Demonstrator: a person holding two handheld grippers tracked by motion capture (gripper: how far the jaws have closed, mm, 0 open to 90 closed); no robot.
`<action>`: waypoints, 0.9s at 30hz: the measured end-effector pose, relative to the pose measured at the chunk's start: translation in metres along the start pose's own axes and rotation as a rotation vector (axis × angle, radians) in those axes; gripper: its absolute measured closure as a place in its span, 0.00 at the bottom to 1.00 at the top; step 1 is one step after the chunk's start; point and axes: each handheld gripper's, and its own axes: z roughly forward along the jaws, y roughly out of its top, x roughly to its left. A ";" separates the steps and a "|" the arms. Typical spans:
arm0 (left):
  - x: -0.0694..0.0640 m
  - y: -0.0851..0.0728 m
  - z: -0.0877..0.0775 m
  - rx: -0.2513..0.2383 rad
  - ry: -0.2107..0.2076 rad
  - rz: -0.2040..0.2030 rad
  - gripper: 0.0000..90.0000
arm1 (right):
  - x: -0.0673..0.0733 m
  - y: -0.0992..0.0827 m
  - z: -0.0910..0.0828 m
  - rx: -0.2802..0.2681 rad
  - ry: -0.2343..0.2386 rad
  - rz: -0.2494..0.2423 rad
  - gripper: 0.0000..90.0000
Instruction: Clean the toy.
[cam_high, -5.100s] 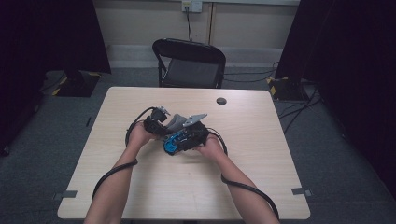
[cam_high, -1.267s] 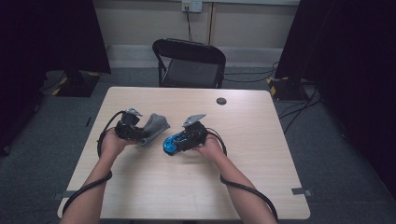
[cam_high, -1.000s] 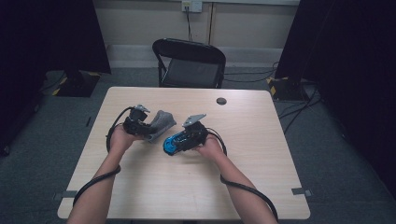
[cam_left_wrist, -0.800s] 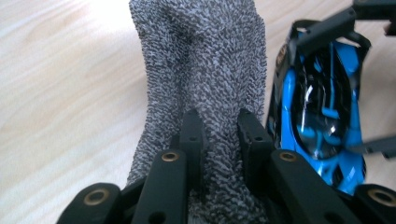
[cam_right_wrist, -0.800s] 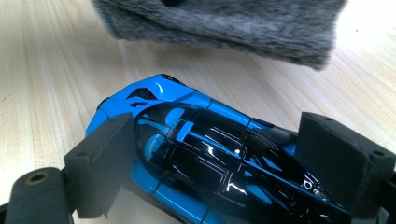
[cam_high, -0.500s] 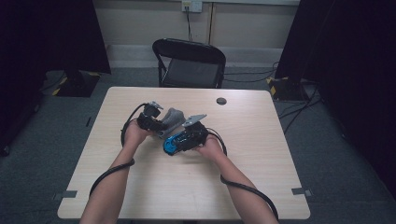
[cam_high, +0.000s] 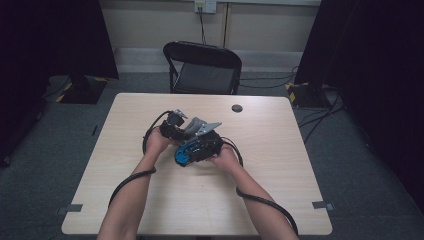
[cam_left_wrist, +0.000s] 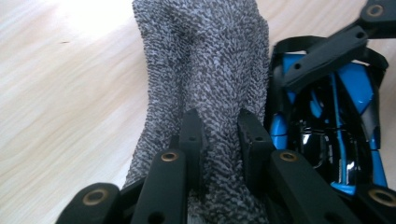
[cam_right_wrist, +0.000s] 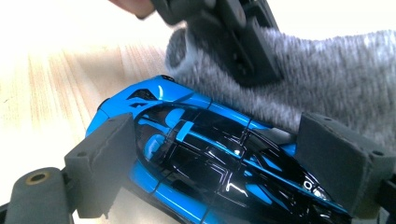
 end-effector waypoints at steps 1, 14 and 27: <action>-0.002 0.000 0.003 -0.002 0.010 0.011 0.83 | 0.000 0.000 0.000 0.000 0.000 0.000 0.13; -0.005 -0.002 0.010 -0.009 0.005 -0.004 0.82 | 0.000 0.000 0.000 0.001 -0.003 -0.002 0.13; -0.004 -0.006 0.008 -0.009 -0.012 -0.011 0.83 | 0.000 0.000 0.000 0.000 -0.004 -0.003 0.13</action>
